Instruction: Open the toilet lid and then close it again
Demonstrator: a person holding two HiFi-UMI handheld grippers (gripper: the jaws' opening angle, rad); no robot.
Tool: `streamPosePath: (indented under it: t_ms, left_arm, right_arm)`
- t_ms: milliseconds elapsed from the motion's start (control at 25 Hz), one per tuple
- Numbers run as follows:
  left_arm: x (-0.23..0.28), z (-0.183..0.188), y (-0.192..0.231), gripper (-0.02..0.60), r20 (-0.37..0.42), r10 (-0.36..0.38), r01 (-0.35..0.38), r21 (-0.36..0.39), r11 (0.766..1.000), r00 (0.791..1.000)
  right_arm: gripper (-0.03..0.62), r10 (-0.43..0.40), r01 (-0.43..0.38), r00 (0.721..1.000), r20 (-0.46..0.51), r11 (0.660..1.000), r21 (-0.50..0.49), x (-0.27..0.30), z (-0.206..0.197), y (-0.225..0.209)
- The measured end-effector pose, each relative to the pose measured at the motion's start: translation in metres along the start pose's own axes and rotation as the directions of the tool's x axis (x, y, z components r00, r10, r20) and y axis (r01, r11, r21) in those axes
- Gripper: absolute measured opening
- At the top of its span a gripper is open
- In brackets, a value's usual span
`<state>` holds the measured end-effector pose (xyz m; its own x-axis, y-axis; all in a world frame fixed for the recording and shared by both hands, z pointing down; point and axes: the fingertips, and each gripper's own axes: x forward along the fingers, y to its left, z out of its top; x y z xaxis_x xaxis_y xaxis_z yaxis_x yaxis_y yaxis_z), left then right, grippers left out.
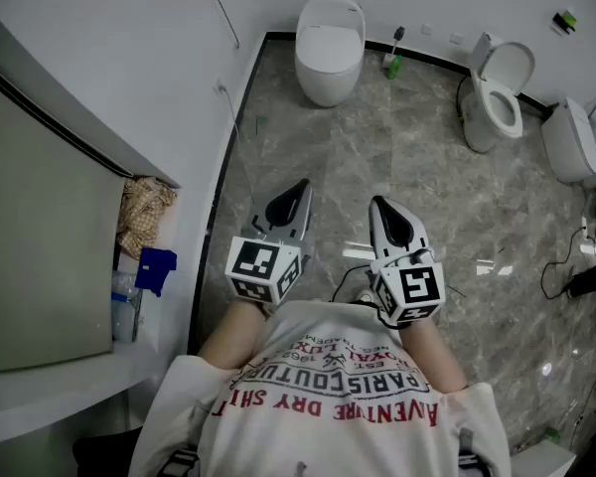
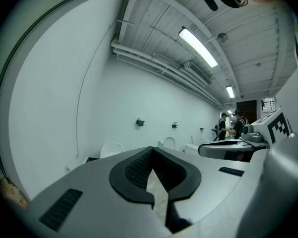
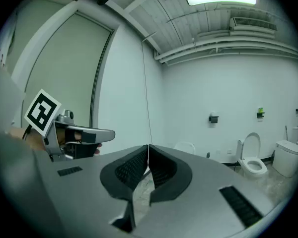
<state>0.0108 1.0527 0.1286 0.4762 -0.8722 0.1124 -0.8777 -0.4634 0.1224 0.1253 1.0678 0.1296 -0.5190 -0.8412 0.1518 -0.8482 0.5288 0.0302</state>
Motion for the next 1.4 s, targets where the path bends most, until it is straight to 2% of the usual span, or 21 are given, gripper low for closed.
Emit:
streamPosePath:
  t_ms: [320, 680, 880, 1120, 1240, 1400]
  left_arm:
    - [0.000, -0.001, 0.010, 0.008, -0.008, -0.006, 0.006, -0.009, 1.000, 1.000]
    - [-0.007, -0.001, 0.038, 0.008, 0.018, 0.041, -0.041, -0.038, 0.998, 0.999]
    - [0.000, -0.007, 0.048, 0.007, -0.008, 0.029, -0.030, -0.040, 0.999, 1.000]
    - [0.036, -0.010, 0.072, 0.008, -0.015, 0.046, -0.047, -0.050, 0.998, 0.999]
    - [0.062, -0.002, 0.093, 0.008, -0.001, 0.083, -0.083, -0.050, 0.995, 0.997]
    - [0.110, 0.008, 0.132, 0.008, -0.006, 0.143, -0.143, -0.052, 0.988, 0.990]
  right_arm:
    - [0.015, 0.012, -0.012, 1.000, -0.013, 1.000, 0.006, 0.013, 0.000, 0.006]
    - [0.015, 0.030, -0.030, 1.000, -0.007, 0.998, 0.047, 0.028, -0.002, 0.015]
    - [0.015, 0.081, -0.078, 0.997, -0.018, 0.988, 0.130, 0.047, -0.008, 0.013]
    - [0.015, 0.141, -0.136, 0.990, -0.031, 0.981, 0.136, 0.094, -0.014, -0.003]
    - [0.015, 0.198, -0.190, 0.979, -0.037, 0.968, 0.162, 0.130, -0.015, -0.019]
    - [0.015, 0.229, -0.220, 0.972, -0.044, 0.963, 0.157, 0.193, -0.013, -0.054]
